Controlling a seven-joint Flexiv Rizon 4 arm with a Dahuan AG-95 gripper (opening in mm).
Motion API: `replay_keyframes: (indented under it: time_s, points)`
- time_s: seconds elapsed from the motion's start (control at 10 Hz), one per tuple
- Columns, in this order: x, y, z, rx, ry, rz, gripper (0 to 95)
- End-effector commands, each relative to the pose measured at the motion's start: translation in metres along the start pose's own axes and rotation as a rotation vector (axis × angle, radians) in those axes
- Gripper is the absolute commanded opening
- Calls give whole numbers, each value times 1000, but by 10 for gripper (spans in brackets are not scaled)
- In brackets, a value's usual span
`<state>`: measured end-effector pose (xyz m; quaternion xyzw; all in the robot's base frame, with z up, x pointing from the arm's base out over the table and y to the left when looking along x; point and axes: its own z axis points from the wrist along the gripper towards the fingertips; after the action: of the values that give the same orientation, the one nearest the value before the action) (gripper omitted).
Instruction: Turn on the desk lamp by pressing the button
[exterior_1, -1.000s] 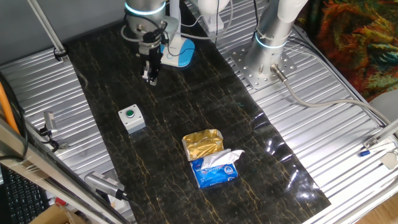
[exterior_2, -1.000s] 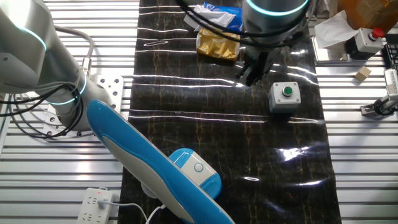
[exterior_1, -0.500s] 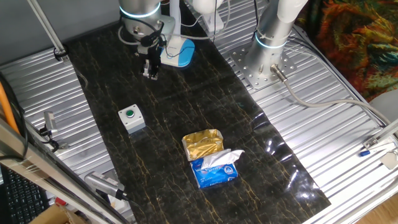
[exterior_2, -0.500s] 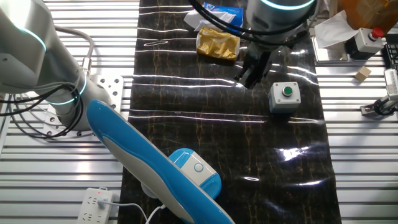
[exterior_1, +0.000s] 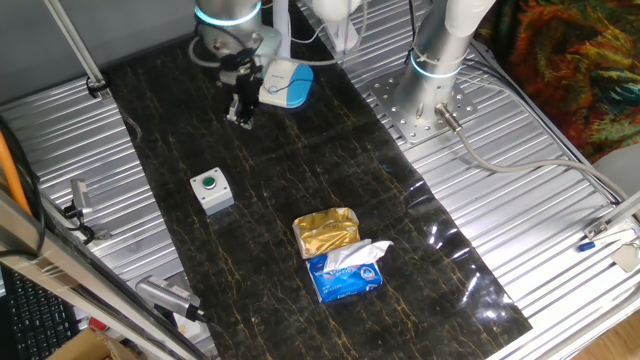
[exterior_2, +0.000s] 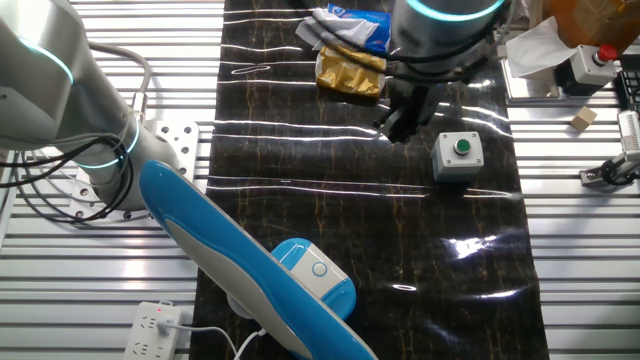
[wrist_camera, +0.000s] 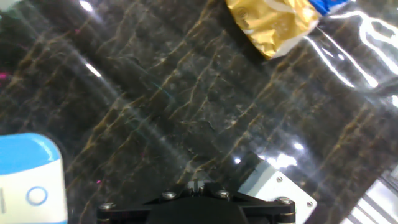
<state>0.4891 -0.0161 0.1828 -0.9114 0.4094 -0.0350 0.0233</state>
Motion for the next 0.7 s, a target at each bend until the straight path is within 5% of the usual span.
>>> replay_keyframes:
  time_s: [0.1,0.2,0.3,0.7]
  points:
    - [1,-2,1,25,1,-71,380]
    - [1,-2,1,14,-9,-95,760]
    - [1,-2,1,-4,-23,-104,950]
    - [2,1,0,-30,-37,-105,950]
